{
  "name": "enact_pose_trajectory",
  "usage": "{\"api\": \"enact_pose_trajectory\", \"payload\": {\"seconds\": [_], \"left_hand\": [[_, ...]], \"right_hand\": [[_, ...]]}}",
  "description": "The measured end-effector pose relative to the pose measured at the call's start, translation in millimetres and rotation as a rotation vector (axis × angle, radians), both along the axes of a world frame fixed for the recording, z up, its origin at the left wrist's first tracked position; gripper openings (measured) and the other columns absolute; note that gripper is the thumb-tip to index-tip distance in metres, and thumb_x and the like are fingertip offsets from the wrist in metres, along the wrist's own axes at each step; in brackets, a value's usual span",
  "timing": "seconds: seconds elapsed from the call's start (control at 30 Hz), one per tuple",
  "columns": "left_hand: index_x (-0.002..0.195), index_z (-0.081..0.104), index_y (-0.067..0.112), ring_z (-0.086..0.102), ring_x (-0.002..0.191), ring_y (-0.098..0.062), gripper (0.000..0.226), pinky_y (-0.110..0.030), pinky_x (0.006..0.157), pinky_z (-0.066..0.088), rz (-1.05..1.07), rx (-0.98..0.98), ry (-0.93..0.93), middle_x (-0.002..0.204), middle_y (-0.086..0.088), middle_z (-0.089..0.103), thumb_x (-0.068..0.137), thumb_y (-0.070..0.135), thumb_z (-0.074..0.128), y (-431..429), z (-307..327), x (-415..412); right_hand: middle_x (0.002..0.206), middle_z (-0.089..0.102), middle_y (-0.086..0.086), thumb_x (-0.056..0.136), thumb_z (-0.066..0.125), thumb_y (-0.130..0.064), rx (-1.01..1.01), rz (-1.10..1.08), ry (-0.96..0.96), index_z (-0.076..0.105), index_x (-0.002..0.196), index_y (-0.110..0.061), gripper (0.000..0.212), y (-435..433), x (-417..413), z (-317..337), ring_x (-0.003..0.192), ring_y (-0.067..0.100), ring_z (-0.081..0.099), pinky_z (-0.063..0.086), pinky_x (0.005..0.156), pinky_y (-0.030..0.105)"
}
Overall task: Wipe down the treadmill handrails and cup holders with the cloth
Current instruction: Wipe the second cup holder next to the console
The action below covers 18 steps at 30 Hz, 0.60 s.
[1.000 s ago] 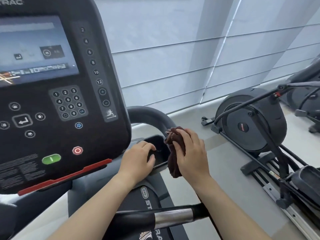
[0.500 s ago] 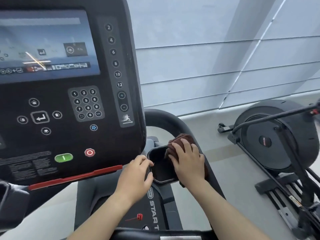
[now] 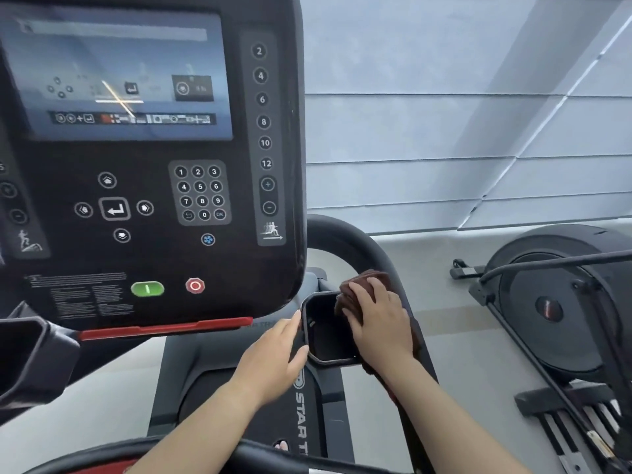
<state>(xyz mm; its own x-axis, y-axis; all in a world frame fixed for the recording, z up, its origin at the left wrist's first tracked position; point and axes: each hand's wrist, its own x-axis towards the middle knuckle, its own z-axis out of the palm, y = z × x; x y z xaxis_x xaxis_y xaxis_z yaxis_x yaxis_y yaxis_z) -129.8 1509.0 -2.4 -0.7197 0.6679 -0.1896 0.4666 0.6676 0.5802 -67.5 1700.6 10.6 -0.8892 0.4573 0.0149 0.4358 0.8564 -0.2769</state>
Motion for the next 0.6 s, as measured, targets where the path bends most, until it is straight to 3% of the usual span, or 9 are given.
{"api": "enact_pose_trajectory", "payload": {"seconds": [0.37,0.6], "left_hand": [[0.144,0.015,0.027,0.044,0.121,-0.008,0.060,-0.029,0.092,0.044,-0.002,-0.014,-0.012,0.139,0.011,0.041,0.090,0.045,0.038,-1.3,-2.6,-1.6],[0.144,0.017,0.024,0.041,0.125,-0.009,0.059,-0.029,0.096,0.041,-0.016,-0.019,0.012,0.141,0.008,0.041,0.092,0.042,0.038,-1.6,2.6,0.3]], "right_hand": [[0.145,0.037,0.001,0.090,0.053,-0.037,-0.016,-0.019,0.030,0.045,0.130,-0.034,0.042,-7.3,15.6,-2.0,0.114,0.030,0.045,0.045,0.088,0.044],[0.143,0.037,0.001,0.094,0.045,-0.037,-0.020,-0.034,-0.020,0.043,0.131,-0.033,0.037,-3.3,-10.1,8.6,0.113,0.031,0.044,0.044,0.090,0.045]]}}
